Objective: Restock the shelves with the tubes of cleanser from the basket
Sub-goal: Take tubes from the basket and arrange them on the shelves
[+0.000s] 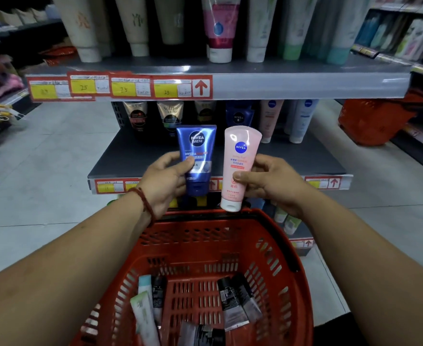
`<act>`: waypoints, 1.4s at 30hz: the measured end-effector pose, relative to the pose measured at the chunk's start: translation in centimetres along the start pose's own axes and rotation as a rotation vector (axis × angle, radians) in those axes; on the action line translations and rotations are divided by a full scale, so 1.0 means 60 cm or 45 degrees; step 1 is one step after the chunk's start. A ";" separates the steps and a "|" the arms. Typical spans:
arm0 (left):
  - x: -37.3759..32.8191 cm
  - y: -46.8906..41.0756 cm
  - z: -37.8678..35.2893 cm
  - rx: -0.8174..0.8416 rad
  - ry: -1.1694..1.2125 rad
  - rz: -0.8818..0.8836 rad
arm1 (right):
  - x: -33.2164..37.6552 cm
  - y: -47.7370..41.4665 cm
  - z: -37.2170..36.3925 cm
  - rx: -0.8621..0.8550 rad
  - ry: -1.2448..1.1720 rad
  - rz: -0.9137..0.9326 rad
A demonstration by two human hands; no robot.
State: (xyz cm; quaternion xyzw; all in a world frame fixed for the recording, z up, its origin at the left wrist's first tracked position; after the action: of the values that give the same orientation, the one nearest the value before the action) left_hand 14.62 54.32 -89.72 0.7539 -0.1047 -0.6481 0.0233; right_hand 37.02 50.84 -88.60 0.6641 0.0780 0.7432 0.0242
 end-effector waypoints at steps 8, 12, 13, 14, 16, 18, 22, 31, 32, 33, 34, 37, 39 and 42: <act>-0.008 -0.111 -0.112 -0.021 -0.143 -0.086 | 0.003 -0.016 0.082 -0.106 -0.105 0.008; 0.008 -0.153 -0.136 -0.034 -0.170 -0.096 | -0.008 -0.032 0.115 -0.159 -0.109 -0.006; 0.015 -0.162 -0.138 -0.041 -0.179 -0.096 | -0.009 -0.035 0.119 -0.160 -0.111 -0.007; 0.021 -0.168 -0.141 -0.045 -0.188 -0.096 | -0.012 -0.038 0.124 -0.161 -0.113 -0.011; 0.034 -0.176 -0.144 -0.052 -0.195 -0.098 | -0.017 -0.043 0.129 -0.159 -0.107 -0.020; 0.043 -0.181 -0.145 -0.055 -0.180 -0.100 | -0.021 -0.048 0.132 -0.166 -0.090 -0.030; 0.048 -0.186 -0.145 -0.037 -0.165 -0.089 | -0.029 -0.054 0.134 -0.191 -0.052 -0.056; 0.045 -0.190 -0.147 -0.055 -0.199 -0.108 | -0.034 -0.049 0.142 -0.205 0.032 -0.063; 0.046 -0.190 -0.148 -0.059 -0.204 -0.105 | -0.033 -0.048 0.143 -0.222 0.034 -0.056; 0.049 -0.189 -0.147 -0.065 -0.204 -0.100 | -0.030 -0.047 0.145 -0.249 0.032 -0.043; 0.051 -0.188 -0.145 -0.075 -0.198 -0.093 | -0.027 -0.046 0.148 -0.281 0.034 -0.025; 0.057 -0.184 -0.137 -0.099 -0.191 -0.077 | -0.015 -0.047 0.163 -0.397 0.077 0.049; 0.058 -0.180 -0.133 -0.106 -0.209 -0.081 | -0.008 -0.055 0.177 -0.454 0.070 0.092; 0.055 -0.179 -0.126 -0.120 -0.250 -0.106 | -0.001 -0.084 0.198 -0.528 0.060 0.132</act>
State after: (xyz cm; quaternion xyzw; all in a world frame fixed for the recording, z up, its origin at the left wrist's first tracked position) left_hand 23.85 63.46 -93.54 0.6886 -0.0446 -0.7234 0.0213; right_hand 48.44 56.81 -88.18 0.6304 -0.1103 0.7590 0.1202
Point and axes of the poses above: each hand's wrist, its own y-axis away from the middle knuckle, its own z-axis out of the back of the hand, x = y × z, the point moved 1 cm from there along -y, towards the middle knuckle, and after that the axes turned 1 degree about x, right-handed, at the moved point
